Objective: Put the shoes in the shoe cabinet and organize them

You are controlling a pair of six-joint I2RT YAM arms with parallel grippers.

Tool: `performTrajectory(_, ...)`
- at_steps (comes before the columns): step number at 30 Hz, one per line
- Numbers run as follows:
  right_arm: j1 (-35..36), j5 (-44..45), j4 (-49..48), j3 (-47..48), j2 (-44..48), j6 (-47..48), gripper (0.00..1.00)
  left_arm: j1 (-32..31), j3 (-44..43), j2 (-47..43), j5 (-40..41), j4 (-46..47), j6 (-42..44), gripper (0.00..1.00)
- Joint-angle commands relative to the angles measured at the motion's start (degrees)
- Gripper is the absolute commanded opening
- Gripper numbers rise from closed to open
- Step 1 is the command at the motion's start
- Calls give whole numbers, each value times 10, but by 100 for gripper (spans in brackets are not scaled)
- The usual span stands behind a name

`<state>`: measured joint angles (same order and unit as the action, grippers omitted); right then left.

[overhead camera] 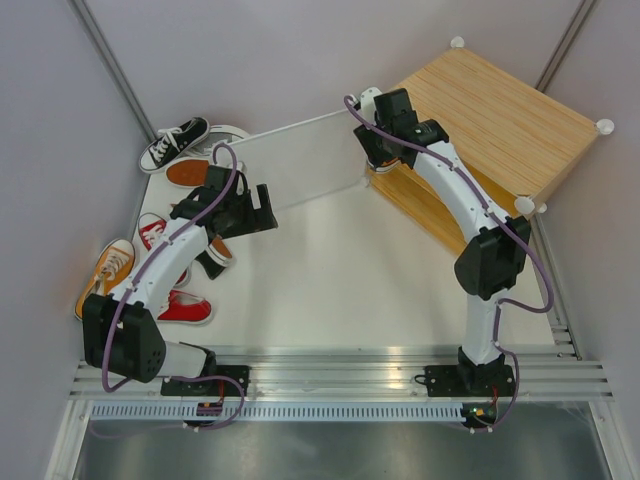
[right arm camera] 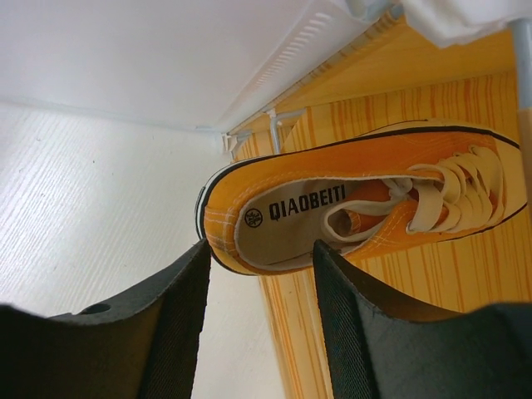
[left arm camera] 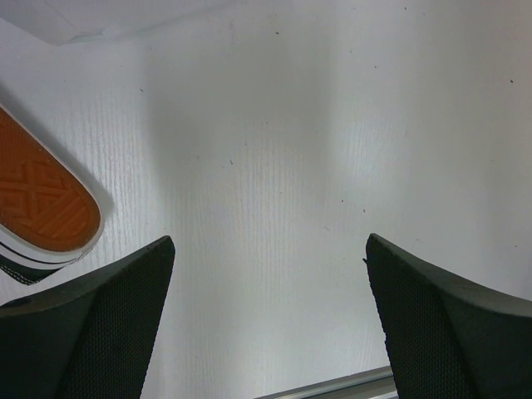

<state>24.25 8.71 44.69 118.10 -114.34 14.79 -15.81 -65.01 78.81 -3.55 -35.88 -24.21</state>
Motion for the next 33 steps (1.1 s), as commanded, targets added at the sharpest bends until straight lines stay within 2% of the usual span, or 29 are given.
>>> performTrajectory(1, 2, -10, -5, -3, 26, -19, 57, 3, 6, -9, -12, 16, -20, 98)
performTrajectory(7, 25, 35, -27, -23, 46, -101, 57, 3, 9, -8, -11, 17, -22, 98)
performTrajectory(15, 75, 198, -202, -193, 163, -267, 65, 3, 8, -6, -8, 20, -20, 98)
performTrajectory(17, 78, 234, -220, -227, 177, -316, 65, 3, 9, -5, -7, 21, -20, 98)
performTrajectory(23, 87, 302, -232, -254, 176, -417, 64, 3, 13, -3, -3, 23, -15, 98)
performTrajectory(33, 89, 326, -265, -230, 120, -462, 63, 3, 26, -8, 26, 32, 0, 99)
